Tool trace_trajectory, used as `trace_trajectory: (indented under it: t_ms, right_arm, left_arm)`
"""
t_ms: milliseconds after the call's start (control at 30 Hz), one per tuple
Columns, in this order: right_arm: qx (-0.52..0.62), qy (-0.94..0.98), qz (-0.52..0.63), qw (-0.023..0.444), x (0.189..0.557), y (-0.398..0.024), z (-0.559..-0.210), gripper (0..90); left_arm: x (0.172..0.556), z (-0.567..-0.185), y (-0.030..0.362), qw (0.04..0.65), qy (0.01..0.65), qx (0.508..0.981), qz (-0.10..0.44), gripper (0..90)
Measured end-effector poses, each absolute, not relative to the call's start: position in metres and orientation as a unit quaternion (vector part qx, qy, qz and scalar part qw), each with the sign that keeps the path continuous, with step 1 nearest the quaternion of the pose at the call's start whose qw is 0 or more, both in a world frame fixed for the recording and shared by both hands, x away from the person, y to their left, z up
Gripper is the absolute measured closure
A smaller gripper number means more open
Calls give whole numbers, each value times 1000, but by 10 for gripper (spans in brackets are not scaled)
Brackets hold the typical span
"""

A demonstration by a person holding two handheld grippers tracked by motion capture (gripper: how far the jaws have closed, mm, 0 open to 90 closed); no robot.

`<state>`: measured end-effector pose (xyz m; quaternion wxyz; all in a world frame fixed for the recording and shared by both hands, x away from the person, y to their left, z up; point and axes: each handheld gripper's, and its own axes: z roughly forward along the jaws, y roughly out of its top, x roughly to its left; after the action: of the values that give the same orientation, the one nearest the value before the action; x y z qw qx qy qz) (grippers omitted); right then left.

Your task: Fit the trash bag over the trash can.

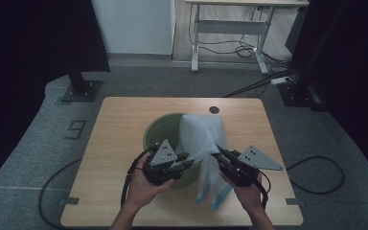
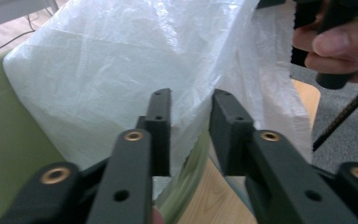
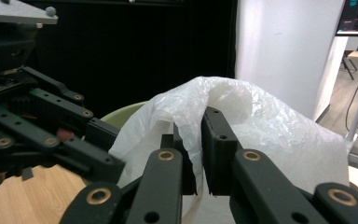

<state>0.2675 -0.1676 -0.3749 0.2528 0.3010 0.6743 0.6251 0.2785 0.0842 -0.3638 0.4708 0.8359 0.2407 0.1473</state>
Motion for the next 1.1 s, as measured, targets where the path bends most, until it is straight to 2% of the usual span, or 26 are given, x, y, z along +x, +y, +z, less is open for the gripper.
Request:
trace_trajectory:
  t_ms: [67, 100, 133, 200, 233, 267, 300, 367, 533, 667, 867, 967, 1100]
  right_arm:
    - [299, 677, 623, 253, 268, -166, -377, 814]
    - [299, 677, 624, 251, 267, -165, -379, 757]
    - [299, 677, 624, 251, 267, -165, -379, 757]
    - [298, 676, 625, 254, 265, -165, -381, 679]
    - [292, 677, 628, 251, 260, -166, -384, 584]
    - [292, 677, 628, 251, 260, -166, -384, 584]
    - [286, 680, 629, 245, 253, -170, -388, 511]
    - [280, 683, 634, 233, 244, -174, -393, 459]
    - [262, 679, 648, 224, 219, -184, -405, 398]
    - [272, 679, 643, 227, 215, -195, -411, 384]
    - [339, 671, 620, 222, 241, -222, -441, 365]
    - [370, 657, 620, 218, 260, -231, -464, 335]
    - [387, 653, 615, 213, 271, -234, -478, 309]
  left_arm:
    - [280, -364, 85, 475, 241, 834, 142, 788]
    - [282, -365, 87, 479, 243, 833, 136, 846]
    - [282, -365, 87, 479, 243, 833, 136, 870]
    - [284, -365, 89, 482, 242, 833, 125, 884]
    - [285, -365, 91, 483, 246, 832, 122, 898]
    - [285, -364, 94, 485, 252, 829, 122, 898]
    - [287, -363, 100, 492, 263, 821, 122, 900]
    - [289, -362, 107, 497, 274, 814, 119, 900]
    - [292, -362, 117, 497, 289, 810, 119, 900]
    - [294, -362, 130, 496, 303, 804, 125, 900]
    - [298, -362, 154, 496, 328, 794, 127, 900]
    - [302, -366, 163, 491, 340, 792, 127, 900]
    - [306, -368, 170, 490, 348, 789, 126, 900]
